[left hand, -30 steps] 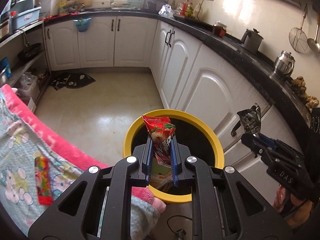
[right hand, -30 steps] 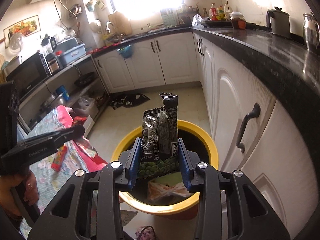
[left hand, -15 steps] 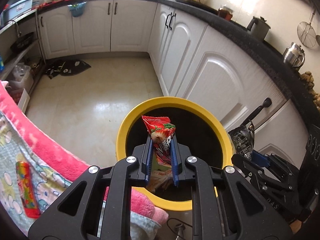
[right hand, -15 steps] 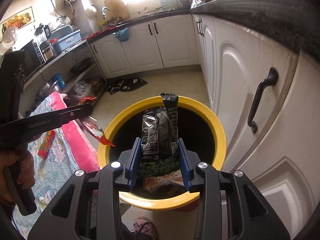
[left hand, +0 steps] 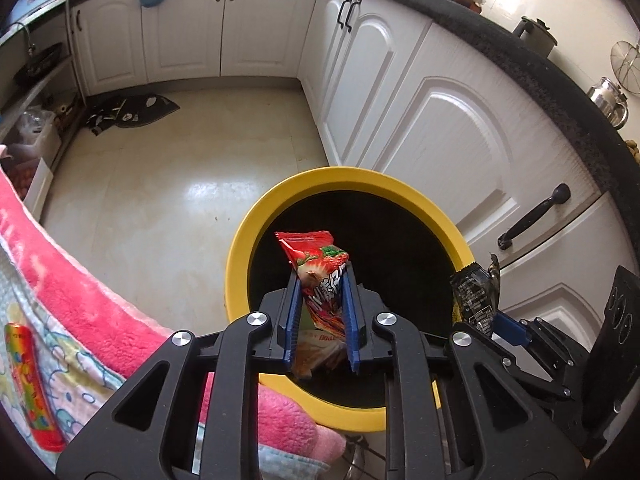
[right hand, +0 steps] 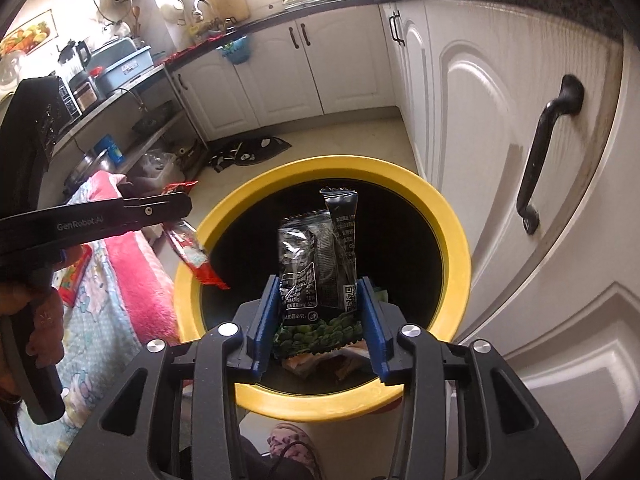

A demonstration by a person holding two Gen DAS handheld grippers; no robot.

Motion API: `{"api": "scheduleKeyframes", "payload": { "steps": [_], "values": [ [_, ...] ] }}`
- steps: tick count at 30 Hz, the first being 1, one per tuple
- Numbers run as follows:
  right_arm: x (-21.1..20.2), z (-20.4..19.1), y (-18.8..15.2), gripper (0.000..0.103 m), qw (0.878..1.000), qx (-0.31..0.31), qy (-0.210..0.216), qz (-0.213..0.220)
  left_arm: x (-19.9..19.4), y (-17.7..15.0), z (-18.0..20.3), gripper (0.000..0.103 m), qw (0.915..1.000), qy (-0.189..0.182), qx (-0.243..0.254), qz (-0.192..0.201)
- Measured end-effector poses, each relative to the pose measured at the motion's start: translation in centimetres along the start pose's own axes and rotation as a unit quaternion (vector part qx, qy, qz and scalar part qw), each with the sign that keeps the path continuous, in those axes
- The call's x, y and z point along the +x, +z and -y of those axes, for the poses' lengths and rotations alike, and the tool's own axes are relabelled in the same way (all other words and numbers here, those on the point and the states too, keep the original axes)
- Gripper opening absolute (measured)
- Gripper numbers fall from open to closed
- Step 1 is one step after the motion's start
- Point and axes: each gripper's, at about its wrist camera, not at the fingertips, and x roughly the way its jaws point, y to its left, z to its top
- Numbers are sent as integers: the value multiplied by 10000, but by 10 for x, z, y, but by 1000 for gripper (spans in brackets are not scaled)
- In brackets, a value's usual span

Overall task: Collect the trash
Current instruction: 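Open both grippers to drop the red wrapper and pea bag into the bin, then move both grippers back over the candy tube and chocolate bar wrapper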

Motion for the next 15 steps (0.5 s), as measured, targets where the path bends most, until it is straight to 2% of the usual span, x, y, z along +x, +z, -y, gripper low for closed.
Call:
{"api": "scheduleKeyframes", "payload": {
  "steps": [2, 7, 8, 11, 14, 15],
  "values": [
    [1, 3, -1, 52, 9999, 82, -92, -8, 1, 0, -1, 19, 10000, 7, -44, -1],
    [-4, 8, 1, 56, 9997, 132, -196, 60, -11, -4, -7, 45, 9998, 18, -190, 106],
    [-5, 8, 1, 56, 9997, 139, -192, 79, -18, -6, -11, 47, 9996, 40, -237, 171],
    [-12, 7, 2, 56, 9996, 162, -170, 151, -44, -16, -22, 64, 9982, 220, -336, 438],
    [-20, -2, 5, 57, 9996, 103, -90, 237, -74, -30, -38, 68, 9957, 383, -487, 691],
    [-24, -7, 7, 57, 9996, 72, -50, 281, -84, -35, -42, 75, 9946, 491, -458, 789]
  ]
}}
